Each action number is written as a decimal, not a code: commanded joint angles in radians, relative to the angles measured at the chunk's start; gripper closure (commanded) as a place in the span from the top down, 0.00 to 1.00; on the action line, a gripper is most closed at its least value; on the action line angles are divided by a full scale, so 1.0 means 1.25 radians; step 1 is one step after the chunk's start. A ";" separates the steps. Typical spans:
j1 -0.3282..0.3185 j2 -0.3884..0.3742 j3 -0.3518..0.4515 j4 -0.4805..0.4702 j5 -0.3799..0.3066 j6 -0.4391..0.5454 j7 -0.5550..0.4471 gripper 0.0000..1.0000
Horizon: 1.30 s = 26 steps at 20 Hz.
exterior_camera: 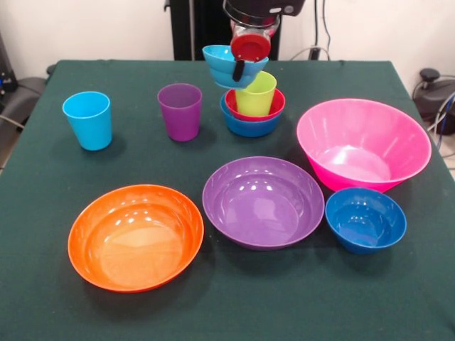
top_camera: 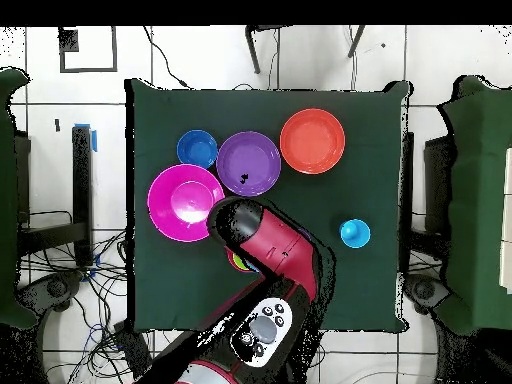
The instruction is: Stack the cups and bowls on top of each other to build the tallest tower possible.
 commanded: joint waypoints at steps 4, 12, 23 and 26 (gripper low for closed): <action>0.008 0.000 0.129 0.025 -0.018 -0.015 0.064 0.00; 0.009 0.009 0.142 0.028 -0.013 -0.038 0.070 0.00; 0.011 -0.011 0.149 0.048 -0.017 -0.035 0.064 0.00; 0.000 -0.014 0.151 0.057 -0.023 -0.044 0.048 0.00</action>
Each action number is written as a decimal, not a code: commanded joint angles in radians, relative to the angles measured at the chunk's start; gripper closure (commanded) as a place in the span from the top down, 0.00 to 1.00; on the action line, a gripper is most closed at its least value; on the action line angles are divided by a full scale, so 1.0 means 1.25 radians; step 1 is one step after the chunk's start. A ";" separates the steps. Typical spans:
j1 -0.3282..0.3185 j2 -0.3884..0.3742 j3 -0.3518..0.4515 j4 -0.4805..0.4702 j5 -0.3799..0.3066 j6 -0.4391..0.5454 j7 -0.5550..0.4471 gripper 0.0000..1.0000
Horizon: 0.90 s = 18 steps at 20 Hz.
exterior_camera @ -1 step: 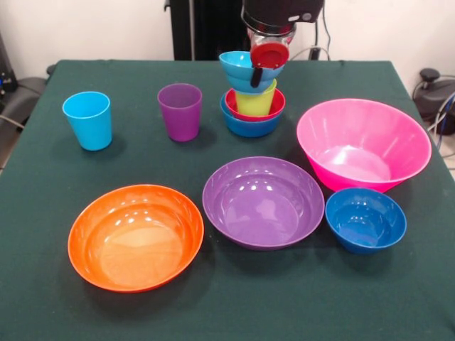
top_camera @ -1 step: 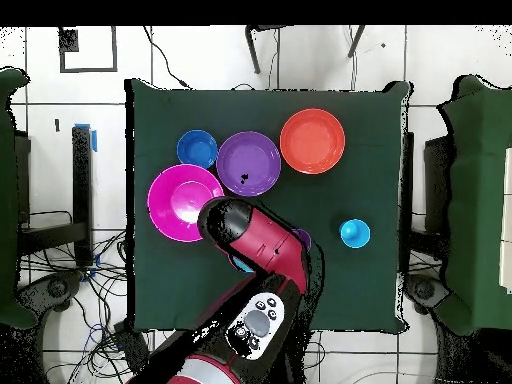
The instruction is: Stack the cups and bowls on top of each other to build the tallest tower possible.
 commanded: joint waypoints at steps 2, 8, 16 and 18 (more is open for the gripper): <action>-0.012 -0.015 0.112 0.059 -0.027 -0.047 0.038 0.00; -0.025 -0.036 0.107 0.084 -0.042 -0.044 0.015 0.00; -0.013 -0.042 0.111 0.092 -0.036 -0.042 0.033 0.00; -0.011 -0.040 0.110 0.089 -0.036 -0.039 0.038 0.00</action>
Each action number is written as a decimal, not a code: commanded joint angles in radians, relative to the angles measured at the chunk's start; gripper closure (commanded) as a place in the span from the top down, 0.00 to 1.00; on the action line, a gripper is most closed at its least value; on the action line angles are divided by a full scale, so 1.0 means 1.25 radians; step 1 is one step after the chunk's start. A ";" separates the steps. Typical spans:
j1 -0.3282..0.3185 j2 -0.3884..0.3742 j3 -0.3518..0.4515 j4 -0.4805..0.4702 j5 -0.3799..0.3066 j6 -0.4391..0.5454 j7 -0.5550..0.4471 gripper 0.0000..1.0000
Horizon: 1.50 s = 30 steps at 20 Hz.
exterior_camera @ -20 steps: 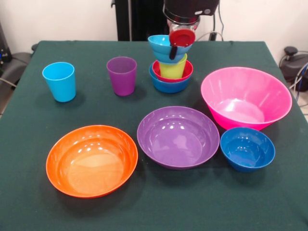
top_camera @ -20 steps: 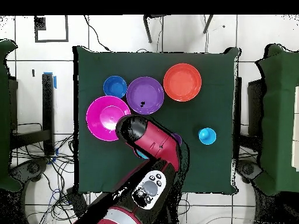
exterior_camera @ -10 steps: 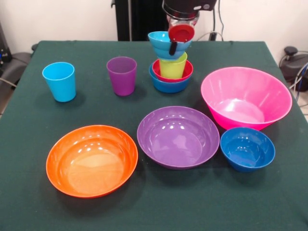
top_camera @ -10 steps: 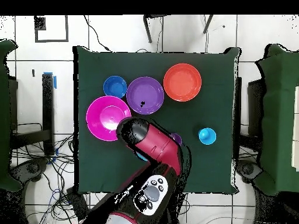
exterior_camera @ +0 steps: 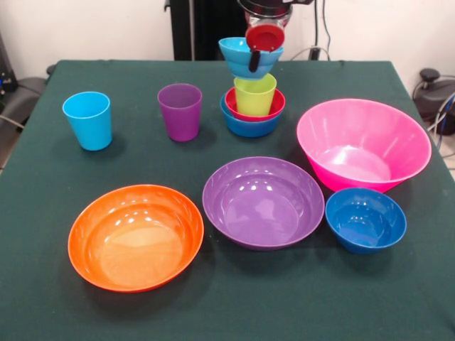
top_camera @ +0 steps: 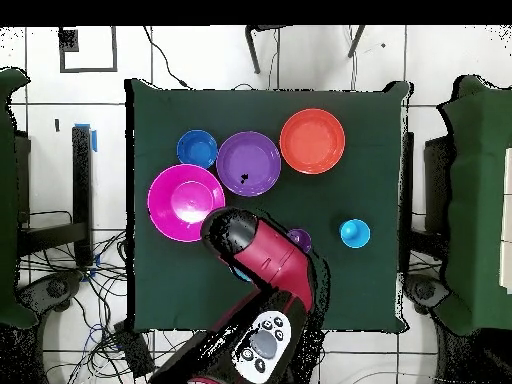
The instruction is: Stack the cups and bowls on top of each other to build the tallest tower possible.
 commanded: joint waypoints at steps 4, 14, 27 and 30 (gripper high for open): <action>-0.009 0.016 0.115 0.030 -0.036 -0.051 0.036 0.00; -0.001 0.032 0.128 0.018 -0.018 -0.068 0.063 0.00; 0.002 0.050 0.125 -0.015 -0.017 -0.062 0.081 0.00; 0.002 0.046 0.122 -0.016 -0.019 -0.055 0.078 0.00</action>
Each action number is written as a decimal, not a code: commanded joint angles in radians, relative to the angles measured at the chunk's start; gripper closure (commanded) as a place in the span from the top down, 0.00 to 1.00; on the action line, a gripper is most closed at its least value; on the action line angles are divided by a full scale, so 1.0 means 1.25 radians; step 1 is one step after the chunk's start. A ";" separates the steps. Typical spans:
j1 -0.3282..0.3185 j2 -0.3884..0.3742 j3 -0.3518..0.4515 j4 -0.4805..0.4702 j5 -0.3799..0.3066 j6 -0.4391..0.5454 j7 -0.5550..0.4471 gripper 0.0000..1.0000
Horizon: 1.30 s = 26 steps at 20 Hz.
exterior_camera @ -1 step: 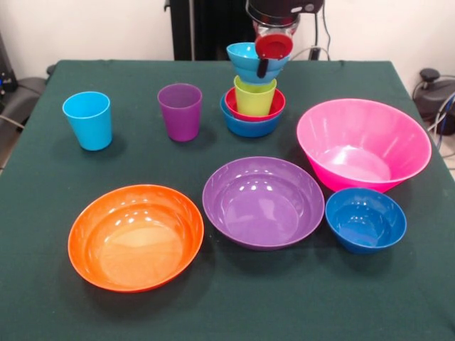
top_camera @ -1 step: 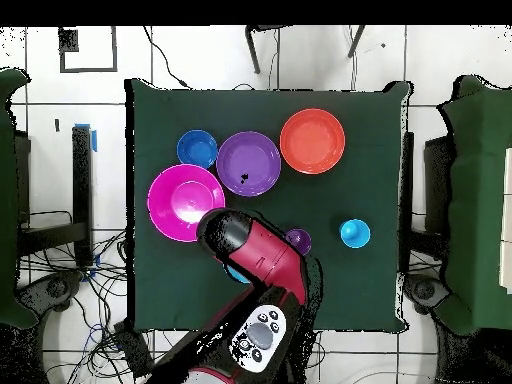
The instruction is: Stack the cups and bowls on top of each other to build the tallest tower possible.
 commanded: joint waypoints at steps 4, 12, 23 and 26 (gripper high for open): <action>-0.003 0.027 0.092 -0.024 -0.023 -0.041 0.072 0.00; -0.006 0.025 0.095 -0.027 -0.021 -0.043 0.069 0.00; -0.015 0.034 0.105 -0.029 -0.019 -0.060 0.062 0.00; -0.013 0.035 0.103 -0.030 -0.018 -0.058 0.066 0.00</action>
